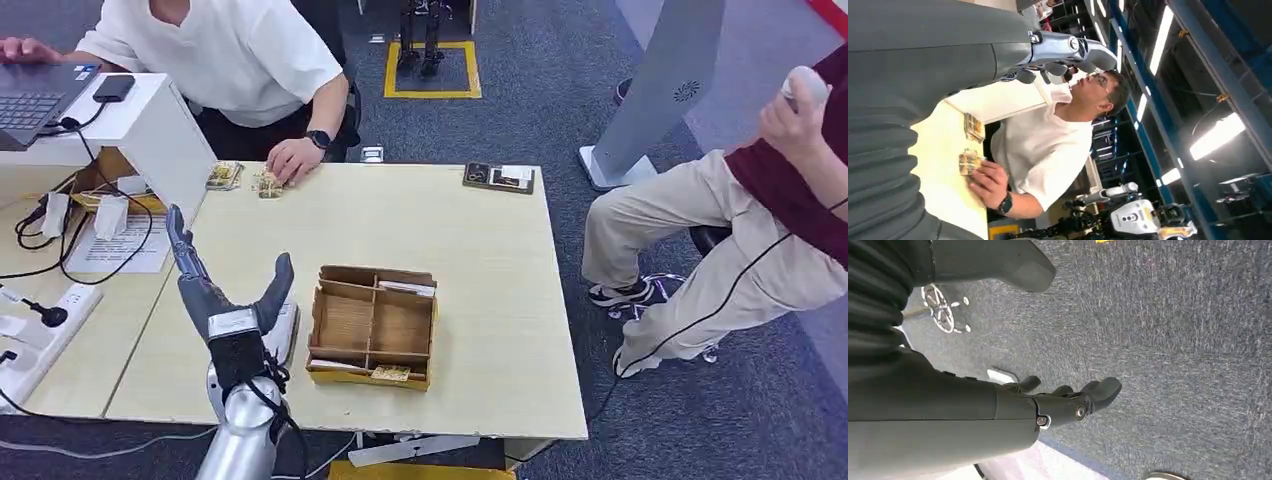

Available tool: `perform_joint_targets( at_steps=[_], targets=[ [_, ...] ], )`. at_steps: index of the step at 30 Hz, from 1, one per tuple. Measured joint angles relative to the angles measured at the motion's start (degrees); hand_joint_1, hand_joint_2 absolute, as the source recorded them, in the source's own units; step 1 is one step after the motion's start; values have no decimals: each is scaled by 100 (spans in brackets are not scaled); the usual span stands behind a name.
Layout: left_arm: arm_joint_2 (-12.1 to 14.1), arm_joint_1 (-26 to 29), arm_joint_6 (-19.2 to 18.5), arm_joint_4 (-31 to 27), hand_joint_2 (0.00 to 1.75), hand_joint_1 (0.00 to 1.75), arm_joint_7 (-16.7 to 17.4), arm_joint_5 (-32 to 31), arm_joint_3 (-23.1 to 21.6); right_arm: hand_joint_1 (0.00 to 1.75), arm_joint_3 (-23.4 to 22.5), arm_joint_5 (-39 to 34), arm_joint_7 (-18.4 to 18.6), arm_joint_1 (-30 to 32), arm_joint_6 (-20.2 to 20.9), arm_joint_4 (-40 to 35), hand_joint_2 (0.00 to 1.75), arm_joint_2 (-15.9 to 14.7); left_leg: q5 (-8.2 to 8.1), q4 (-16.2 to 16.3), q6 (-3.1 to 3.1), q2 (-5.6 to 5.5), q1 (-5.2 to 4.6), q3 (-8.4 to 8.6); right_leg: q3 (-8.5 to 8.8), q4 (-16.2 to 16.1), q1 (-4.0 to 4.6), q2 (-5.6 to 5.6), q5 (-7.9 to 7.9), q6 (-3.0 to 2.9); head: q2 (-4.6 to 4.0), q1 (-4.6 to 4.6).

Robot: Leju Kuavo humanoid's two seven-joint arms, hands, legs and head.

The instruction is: Pass the card to the sensor for recognition and then transmit it.

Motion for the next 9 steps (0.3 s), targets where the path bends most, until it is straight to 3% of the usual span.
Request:
perform_joint_targets(
  at_steps=[9],
  targets=[
    [96, 382, -2, -658, 175, 0, -63, 923, -256, 0, -4, -72, -4, 25, -74, -2, 175, 0, 0, 0, 0, 1, 0, 1, 0, 0, 0, 1, 0, 0, 0, -2]
  ],
)
